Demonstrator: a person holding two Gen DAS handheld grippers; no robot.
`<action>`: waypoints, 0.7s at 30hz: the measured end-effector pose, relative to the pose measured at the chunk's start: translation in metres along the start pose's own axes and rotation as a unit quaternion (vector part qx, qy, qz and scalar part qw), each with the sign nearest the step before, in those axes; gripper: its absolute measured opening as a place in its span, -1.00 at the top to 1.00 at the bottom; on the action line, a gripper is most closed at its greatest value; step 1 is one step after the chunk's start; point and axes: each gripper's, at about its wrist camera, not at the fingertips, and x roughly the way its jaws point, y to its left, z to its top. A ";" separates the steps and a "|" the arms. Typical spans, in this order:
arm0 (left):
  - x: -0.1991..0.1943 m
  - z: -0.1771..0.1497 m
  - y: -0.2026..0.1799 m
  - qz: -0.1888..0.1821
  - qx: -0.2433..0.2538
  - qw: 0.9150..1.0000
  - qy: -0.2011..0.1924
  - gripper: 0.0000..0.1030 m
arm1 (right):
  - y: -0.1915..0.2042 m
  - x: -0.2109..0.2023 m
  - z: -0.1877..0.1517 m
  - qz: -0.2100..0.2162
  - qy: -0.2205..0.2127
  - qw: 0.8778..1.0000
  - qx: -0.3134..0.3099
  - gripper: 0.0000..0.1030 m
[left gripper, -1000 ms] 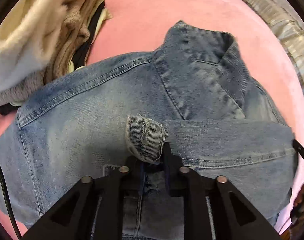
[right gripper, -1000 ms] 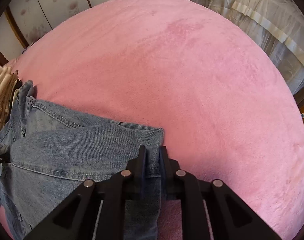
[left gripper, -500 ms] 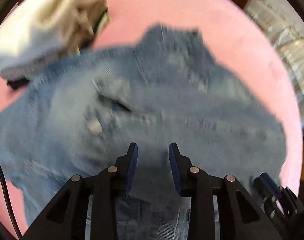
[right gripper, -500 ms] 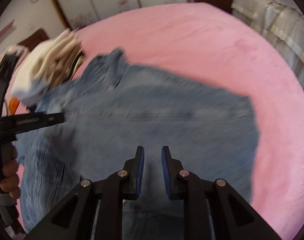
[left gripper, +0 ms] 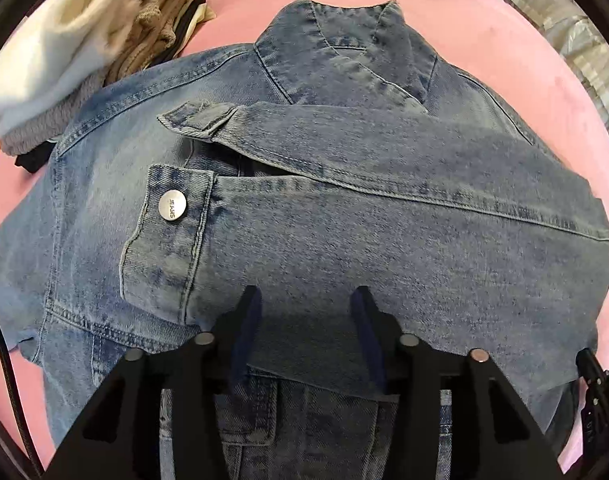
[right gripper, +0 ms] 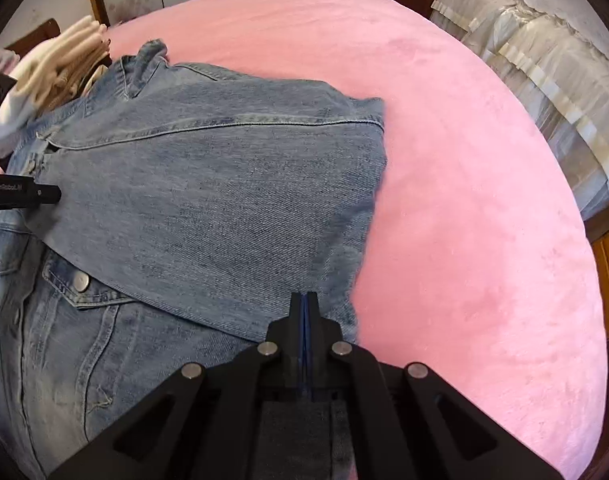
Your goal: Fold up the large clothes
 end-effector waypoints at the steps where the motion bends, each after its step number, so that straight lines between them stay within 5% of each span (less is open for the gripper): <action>1: -0.002 -0.002 -0.002 0.001 0.000 1.000 0.001 0.06 | -0.001 0.001 0.001 0.002 0.004 1.000 0.010 1.00; 7: -0.027 -0.014 -0.017 -0.011 -0.003 1.000 0.014 0.04 | -0.003 -0.017 0.008 0.030 0.017 0.999 0.033 0.98; 12: -0.081 -0.021 -0.024 -0.020 -0.014 1.000 -0.012 -0.51 | -0.009 -0.052 0.018 0.054 0.022 0.998 0.034 0.95; 21: -0.171 -0.031 -0.030 -0.044 -0.017 0.998 -0.037 -0.55 | -0.012 -0.114 0.043 0.088 0.024 0.995 0.032 0.95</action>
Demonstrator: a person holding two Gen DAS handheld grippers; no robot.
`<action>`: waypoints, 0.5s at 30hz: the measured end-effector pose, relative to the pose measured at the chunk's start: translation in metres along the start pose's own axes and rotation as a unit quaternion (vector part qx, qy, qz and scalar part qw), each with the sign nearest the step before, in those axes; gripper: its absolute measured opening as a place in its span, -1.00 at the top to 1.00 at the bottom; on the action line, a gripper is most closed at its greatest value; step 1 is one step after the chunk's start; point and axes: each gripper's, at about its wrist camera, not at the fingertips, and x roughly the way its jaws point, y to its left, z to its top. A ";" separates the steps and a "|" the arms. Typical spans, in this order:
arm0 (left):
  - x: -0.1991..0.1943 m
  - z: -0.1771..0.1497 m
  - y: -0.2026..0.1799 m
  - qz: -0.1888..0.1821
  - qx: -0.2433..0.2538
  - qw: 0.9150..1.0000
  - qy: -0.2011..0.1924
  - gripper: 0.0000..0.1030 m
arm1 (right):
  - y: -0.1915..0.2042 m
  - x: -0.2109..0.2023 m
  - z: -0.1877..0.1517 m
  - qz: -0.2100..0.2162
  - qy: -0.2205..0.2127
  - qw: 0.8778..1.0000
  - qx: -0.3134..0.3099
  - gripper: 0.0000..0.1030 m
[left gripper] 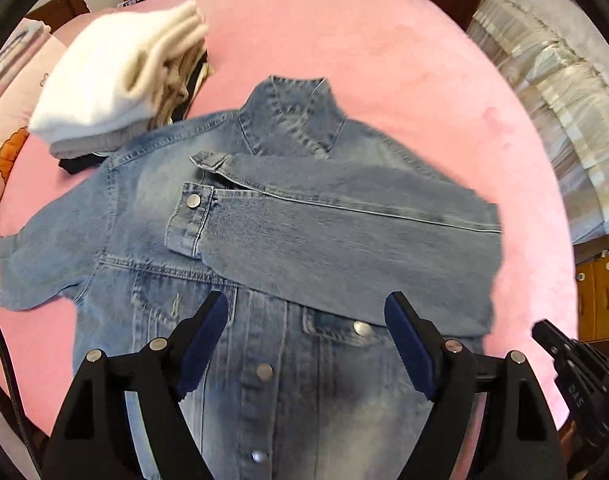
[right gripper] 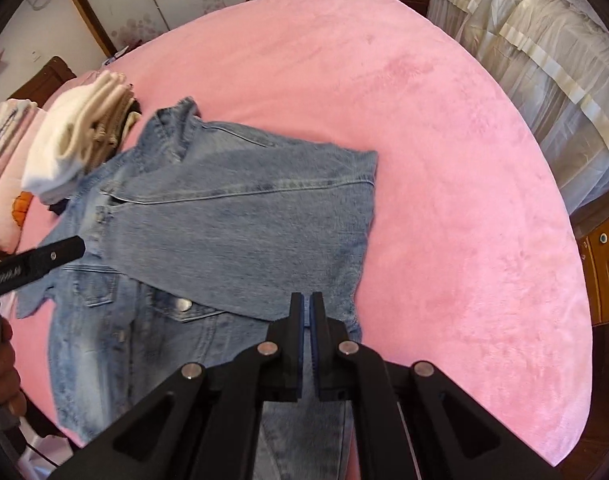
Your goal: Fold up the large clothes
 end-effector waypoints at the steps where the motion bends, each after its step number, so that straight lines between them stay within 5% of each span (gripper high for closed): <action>1: -0.008 0.000 -0.002 -0.002 -0.001 1.000 -0.003 -0.55 | 0.002 -0.005 0.001 0.005 0.000 1.000 -0.001 0.95; 15: -0.110 -0.034 -0.001 -0.006 -0.039 0.998 -0.046 -0.60 | 0.045 -0.063 -0.001 0.070 -0.007 0.994 -0.079 0.92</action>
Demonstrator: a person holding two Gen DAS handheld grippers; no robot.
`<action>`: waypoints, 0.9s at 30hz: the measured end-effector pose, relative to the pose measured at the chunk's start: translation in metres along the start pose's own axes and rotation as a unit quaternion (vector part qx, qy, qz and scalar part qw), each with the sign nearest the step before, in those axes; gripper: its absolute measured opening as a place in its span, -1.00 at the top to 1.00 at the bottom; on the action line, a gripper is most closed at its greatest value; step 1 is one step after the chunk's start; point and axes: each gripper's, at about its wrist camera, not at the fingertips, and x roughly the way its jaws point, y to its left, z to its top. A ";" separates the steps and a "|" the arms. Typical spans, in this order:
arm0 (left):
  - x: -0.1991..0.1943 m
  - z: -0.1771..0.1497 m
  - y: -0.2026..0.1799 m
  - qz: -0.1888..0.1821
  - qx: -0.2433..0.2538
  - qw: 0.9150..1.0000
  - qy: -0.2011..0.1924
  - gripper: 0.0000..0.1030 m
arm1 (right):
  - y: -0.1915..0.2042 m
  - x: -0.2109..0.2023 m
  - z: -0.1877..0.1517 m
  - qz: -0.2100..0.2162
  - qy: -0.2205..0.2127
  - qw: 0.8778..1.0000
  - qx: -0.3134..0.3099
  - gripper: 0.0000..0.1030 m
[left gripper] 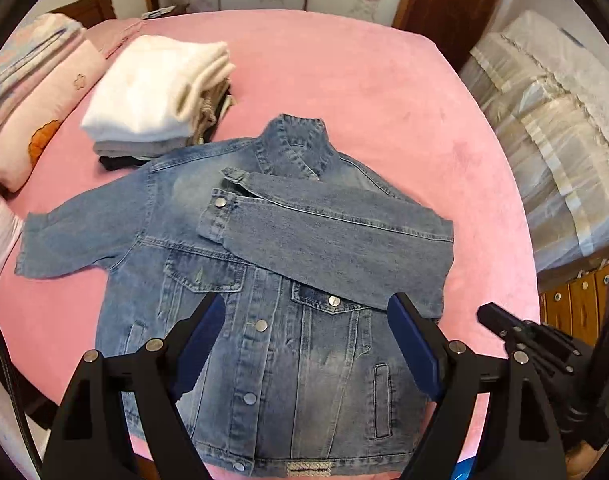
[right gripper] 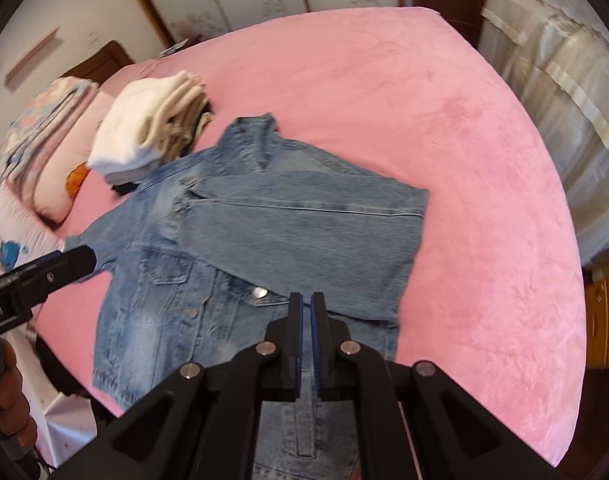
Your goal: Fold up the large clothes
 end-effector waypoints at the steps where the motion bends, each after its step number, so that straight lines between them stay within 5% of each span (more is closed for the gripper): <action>1: -0.005 -0.002 0.003 0.001 -0.003 1.000 -0.002 -0.60 | 0.005 -0.001 -0.001 0.004 0.001 1.000 -0.005 0.92; 15: -0.051 -0.022 0.088 0.027 -0.022 0.999 0.005 -0.60 | 0.108 -0.009 0.002 0.046 -0.011 0.997 -0.053 0.92; 27: -0.031 -0.024 0.286 0.036 -0.102 0.994 0.013 -0.60 | 0.263 0.042 0.007 0.059 -0.022 0.994 -0.087 0.92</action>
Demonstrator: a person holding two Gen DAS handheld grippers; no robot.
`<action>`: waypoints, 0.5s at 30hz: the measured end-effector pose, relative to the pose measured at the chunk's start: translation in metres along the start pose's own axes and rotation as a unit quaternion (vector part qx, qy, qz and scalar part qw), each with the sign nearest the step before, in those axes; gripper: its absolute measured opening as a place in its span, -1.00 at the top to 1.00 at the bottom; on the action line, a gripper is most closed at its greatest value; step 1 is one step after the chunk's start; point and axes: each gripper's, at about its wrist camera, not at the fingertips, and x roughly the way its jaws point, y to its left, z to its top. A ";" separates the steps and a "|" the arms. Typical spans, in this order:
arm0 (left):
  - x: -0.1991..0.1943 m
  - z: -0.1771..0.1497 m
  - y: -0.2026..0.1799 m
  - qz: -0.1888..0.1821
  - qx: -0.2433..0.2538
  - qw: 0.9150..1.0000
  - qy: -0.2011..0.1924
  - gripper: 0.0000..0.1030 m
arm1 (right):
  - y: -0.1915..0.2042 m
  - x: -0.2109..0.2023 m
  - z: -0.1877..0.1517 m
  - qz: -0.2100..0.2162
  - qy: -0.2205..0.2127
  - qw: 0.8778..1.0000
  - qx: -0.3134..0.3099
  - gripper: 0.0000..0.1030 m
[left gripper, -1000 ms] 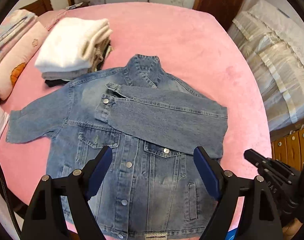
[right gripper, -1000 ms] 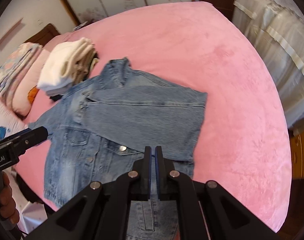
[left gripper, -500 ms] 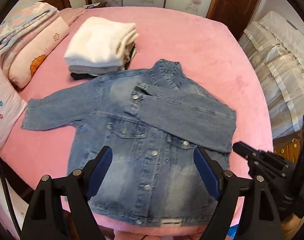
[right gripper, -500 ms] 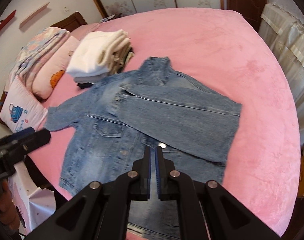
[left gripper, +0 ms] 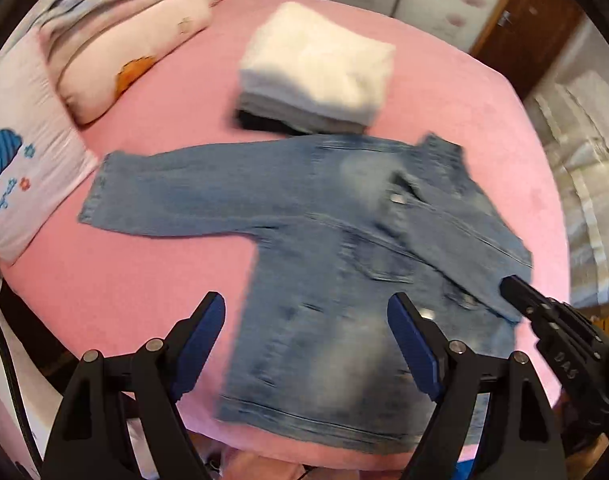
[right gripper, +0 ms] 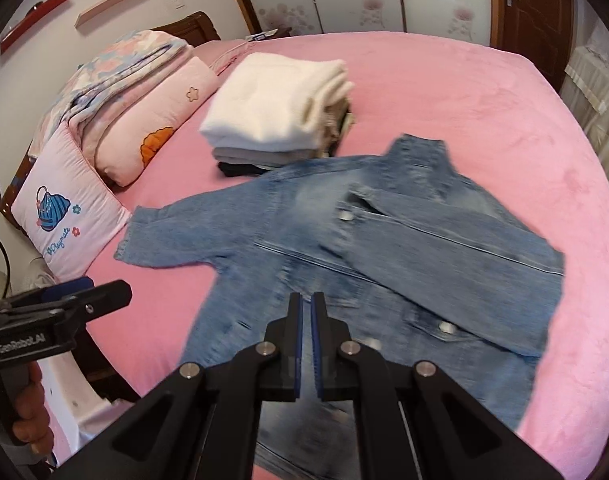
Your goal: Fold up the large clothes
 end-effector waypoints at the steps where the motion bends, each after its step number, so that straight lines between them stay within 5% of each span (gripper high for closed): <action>1: 0.007 0.004 0.019 0.003 -0.008 1.000 0.001 -0.60 | 0.011 0.009 0.002 0.000 0.000 1.000 0.000 0.92; 9: 0.067 0.025 0.181 -0.005 -0.121 0.993 0.002 -0.60 | 0.103 0.105 0.022 0.021 0.019 0.999 -0.016 0.92; 15: 0.122 0.032 0.291 -0.036 -0.227 0.973 0.003 -0.60 | 0.161 0.168 0.033 0.025 0.033 0.998 -0.036 0.92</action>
